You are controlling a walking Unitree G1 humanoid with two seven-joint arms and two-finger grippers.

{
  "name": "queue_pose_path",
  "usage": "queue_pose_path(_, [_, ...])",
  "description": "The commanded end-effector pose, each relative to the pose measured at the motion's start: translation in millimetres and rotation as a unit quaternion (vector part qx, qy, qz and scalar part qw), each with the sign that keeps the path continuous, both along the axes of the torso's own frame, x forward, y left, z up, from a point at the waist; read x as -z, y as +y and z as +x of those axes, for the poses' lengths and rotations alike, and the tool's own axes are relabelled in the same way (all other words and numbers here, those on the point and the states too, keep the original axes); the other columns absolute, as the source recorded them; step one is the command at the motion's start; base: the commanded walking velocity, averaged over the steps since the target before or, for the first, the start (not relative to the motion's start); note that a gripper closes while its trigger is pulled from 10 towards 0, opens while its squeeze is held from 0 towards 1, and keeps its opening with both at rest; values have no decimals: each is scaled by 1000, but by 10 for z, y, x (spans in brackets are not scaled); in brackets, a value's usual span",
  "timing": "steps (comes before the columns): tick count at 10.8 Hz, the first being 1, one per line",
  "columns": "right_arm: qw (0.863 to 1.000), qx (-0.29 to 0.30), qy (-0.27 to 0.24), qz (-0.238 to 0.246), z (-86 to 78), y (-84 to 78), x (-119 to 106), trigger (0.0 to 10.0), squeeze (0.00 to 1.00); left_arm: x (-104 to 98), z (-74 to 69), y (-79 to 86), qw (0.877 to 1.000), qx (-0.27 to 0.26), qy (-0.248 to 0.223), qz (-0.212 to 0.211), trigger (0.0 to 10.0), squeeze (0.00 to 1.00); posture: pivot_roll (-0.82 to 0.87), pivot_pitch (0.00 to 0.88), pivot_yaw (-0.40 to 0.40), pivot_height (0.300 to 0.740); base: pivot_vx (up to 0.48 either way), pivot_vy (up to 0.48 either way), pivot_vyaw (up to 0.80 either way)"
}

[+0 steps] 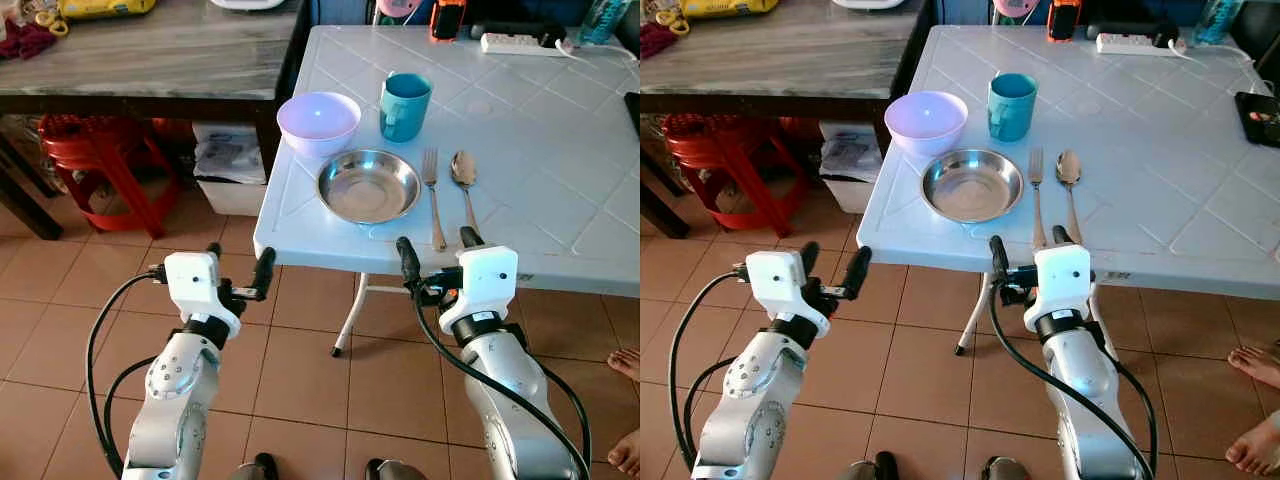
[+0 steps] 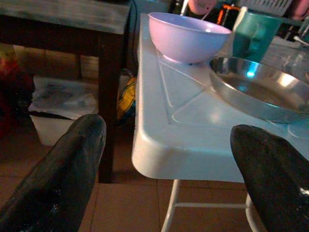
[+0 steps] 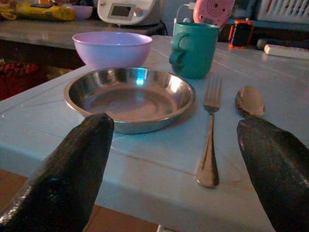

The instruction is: Setting the table

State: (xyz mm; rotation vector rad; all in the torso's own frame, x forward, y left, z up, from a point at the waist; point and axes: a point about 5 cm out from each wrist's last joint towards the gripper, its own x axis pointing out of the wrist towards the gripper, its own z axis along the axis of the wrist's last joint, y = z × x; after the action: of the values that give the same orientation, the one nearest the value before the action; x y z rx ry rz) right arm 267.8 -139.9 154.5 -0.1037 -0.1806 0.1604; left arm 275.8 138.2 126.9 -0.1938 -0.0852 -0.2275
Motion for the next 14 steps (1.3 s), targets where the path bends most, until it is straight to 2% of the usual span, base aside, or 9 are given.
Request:
queue_pose_path(1, [1000, -10, -8, 4, -37, 29, -32, 10000, 0, -10, -23, 23, 1000, -1, -4, -2, 10000, 0, -125, 200, 66, 740, 240, 0, 0])
queue_pose_path(5, [1000, -8, -25, -4, -72, 30, -89, 10000, 0, -38, -29, 4, 1000, 7, -9, -4, 10000, 0, -128, 202, 69, 740, 278, 0, 0])
queue_pose_path(14, [1000, -14, -19, -16, -93, 42, -47, 10000, 0, 0, -45, -17, 1000, 13, -1, -6, 10000, 0, -137, 210, 66, 740, 313, 0, 0])
